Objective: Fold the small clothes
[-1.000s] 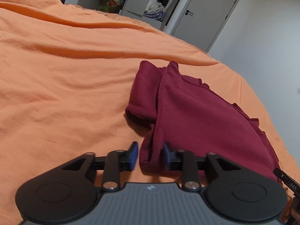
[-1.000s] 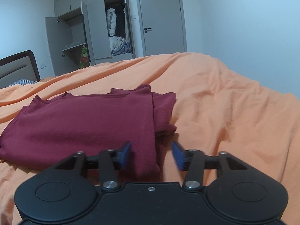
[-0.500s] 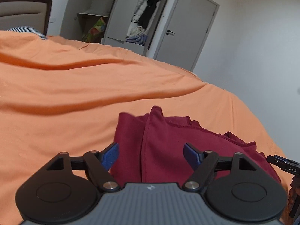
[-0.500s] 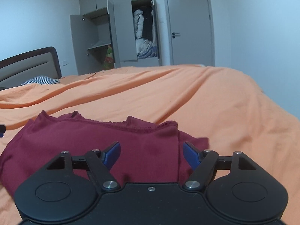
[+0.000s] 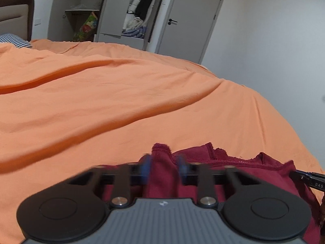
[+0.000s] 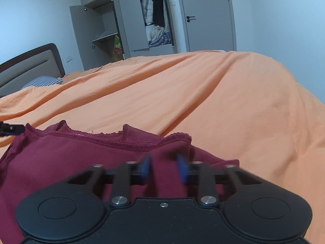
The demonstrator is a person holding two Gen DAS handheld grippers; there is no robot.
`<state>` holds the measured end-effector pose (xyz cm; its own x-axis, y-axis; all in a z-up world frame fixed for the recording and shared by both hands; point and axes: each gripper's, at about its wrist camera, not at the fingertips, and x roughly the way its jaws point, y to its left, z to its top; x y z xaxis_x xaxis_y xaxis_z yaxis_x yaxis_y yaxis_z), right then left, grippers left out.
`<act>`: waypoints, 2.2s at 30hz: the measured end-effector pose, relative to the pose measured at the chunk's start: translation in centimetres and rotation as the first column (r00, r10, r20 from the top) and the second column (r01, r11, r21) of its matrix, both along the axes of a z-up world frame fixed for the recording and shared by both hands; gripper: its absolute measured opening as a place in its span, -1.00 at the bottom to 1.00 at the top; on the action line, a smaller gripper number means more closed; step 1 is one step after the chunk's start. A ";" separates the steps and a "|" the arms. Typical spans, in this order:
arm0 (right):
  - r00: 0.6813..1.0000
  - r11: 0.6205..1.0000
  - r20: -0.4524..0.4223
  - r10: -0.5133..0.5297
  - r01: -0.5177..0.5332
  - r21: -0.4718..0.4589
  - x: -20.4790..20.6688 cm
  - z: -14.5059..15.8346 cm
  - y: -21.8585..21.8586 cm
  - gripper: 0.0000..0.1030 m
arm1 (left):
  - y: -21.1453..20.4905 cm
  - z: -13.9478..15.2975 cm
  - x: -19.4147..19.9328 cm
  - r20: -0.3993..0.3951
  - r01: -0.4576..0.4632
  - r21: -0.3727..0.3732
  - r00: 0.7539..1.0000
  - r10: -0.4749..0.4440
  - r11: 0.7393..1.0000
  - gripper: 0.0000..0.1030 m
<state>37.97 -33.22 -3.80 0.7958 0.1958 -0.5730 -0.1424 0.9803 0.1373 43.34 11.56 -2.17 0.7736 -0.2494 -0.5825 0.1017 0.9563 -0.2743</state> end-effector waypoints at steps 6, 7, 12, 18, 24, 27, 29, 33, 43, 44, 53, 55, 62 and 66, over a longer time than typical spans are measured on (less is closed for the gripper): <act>0.993 0.996 0.114 0.016 -0.006 -0.087 -0.7 1.8 0.7 -0.93 | -0.1 1.9 -1.1 0.125 -0.060 0.017 0.990 0.058 0.998 -0.93; 0.992 0.995 0.128 0.010 0.002 -0.095 -0.6 2.1 0.8 -0.94 | -0.1 2.1 -1.1 0.141 -0.071 0.014 0.988 0.069 0.997 -0.93; 0.992 0.992 0.126 -0.027 0.042 -0.122 0.7 1.5 1.1 -0.94 | -0.2 1.3 0.5 0.108 -0.104 0.000 0.989 0.103 0.995 -0.92; 0.997 0.990 0.046 -0.068 0.073 -0.122 2.1 -0.8 0.6 -0.89 | -0.8 -1.9 2.1 0.028 -0.116 0.062 0.993 0.115 0.991 -0.92; 0.997 0.991 0.035 -0.072 0.075 -0.110 2.1 -0.9 0.4 -0.57 | 0.2 -2.4 2.5 -0.018 -0.122 0.016 0.992 0.123 0.992 -0.71; 0.997 0.989 0.058 -0.059 0.066 -0.132 1.4 -0.2 0.7 0.18 | 0.9 -1.9 1.7 -0.016 -0.146 0.009 0.989 0.146 0.989 0.08; 0.994 0.983 0.091 -0.064 0.078 -0.168 0.6 0.5 1.1 0.65 | 1.2 -1.0 0.8 0.012 -0.184 0.006 0.983 0.184 0.983 0.73; 0.990 0.973 0.133 -0.048 0.077 -0.218 -0.7 1.8 2.1 0.99 | 1.4 0.6 -1.4 0.069 -0.209 0.008 0.976 0.208 0.978 0.99; 0.988 0.983 0.153 0.020 0.009 -0.186 -3.5 3.3 6.3 0.99 | 1.2 1.9 -7.4 0.058 -0.242 0.000 0.969 0.242 0.970 0.99; 0.988 0.984 0.154 0.022 0.005 -0.179 -3.7 3.3 6.9 0.99 | 1.4 1.8 -8.3 0.057 -0.259 -0.005 0.964 0.259 0.966 0.99; 0.980 0.960 0.173 0.097 -0.046 -0.276 -3.8 1.5 12.7 0.99 | 2.2 0.0 -16.0 0.023 -0.317 -0.047 0.948 0.319 0.947 0.99; 0.979 0.952 0.174 0.109 -0.053 -0.301 -3.3 0.8 13.4 0.99 | 1.7 -0.4 -16.6 0.005 -0.306 -0.037 0.952 0.306 0.951 0.99; 0.985 0.934 0.130 0.109 -0.056 -0.353 -1.9 -2.3 15.2 0.99 | 0.5 -1.7 -17.4 -0.048 -0.275 -0.046 0.961 0.273 0.960 0.99; 0.989 0.942 0.109 0.098 -0.057 -0.332 -1.4 -3.1 15.0 0.99 | 0.0 -2.4 -17.7 -0.076 -0.276 -0.046 0.959 0.272 0.960 0.99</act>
